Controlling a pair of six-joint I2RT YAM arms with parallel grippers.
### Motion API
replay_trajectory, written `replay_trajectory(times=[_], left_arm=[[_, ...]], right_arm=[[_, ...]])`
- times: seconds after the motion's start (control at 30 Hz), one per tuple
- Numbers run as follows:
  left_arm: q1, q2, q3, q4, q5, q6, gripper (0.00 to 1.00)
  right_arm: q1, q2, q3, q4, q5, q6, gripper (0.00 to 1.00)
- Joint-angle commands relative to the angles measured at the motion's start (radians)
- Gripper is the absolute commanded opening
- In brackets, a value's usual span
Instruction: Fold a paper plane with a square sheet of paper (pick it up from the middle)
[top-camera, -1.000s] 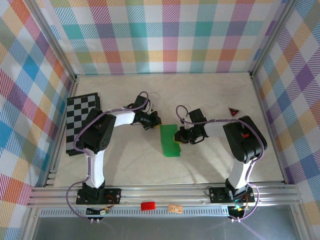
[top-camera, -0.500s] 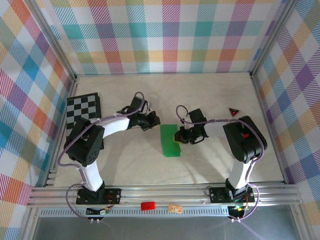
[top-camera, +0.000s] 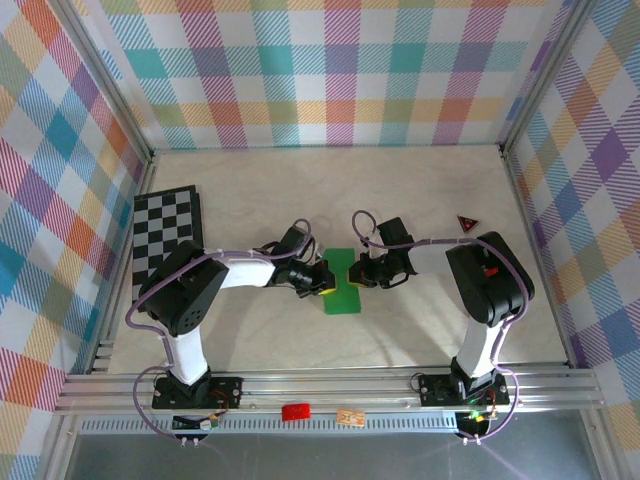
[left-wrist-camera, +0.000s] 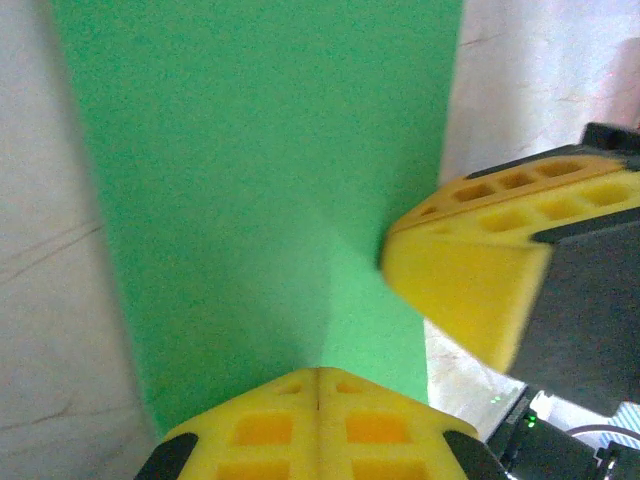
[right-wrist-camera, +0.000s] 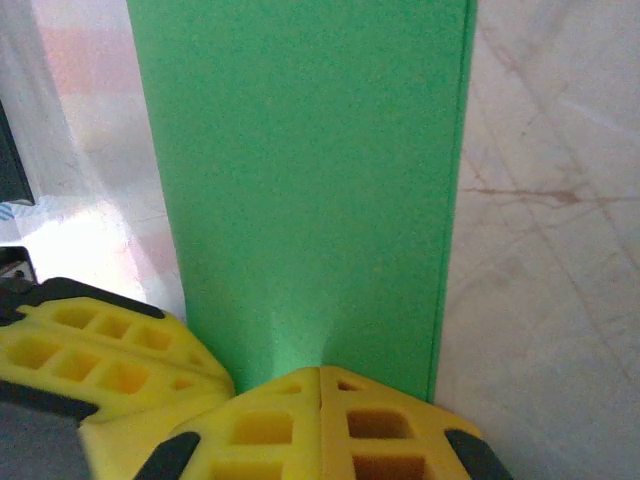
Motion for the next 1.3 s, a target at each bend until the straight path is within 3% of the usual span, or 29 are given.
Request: replay_trajectory(times=[0.0,0.3,0.47,0.57,0.97,1.27], left_arm=[[0.004,0.015,-0.027,-0.009,-0.020,0.031,0.00],[0.004,-0.045,-0.119,-0.137,-0.114,0.155,0.00],[0.004,-0.153,-0.125,-0.028,-0.021,0.092,0.00],[0.007,-0.183,-0.083,-0.039,-0.041,0.083,0.00],[0.032,-0.003,0.001,0.073,-0.050,0.032,0.00],[0.040,-0.028,-0.069,-0.144,-0.061,0.205,0.00]], right_arm=[[-0.009,0.057,-0.066,-0.145,0.164,0.005,0.00],[-0.009,0.052,-0.081,-0.137,0.168,0.005,0.00],[-0.009,0.051,-0.080,-0.140,0.168,0.008,0.00],[-0.010,0.045,-0.081,-0.136,0.168,0.012,0.00],[-0.010,0.040,-0.083,-0.138,0.171,0.012,0.00],[-0.010,0.039,-0.084,-0.140,0.176,0.015,0.00]])
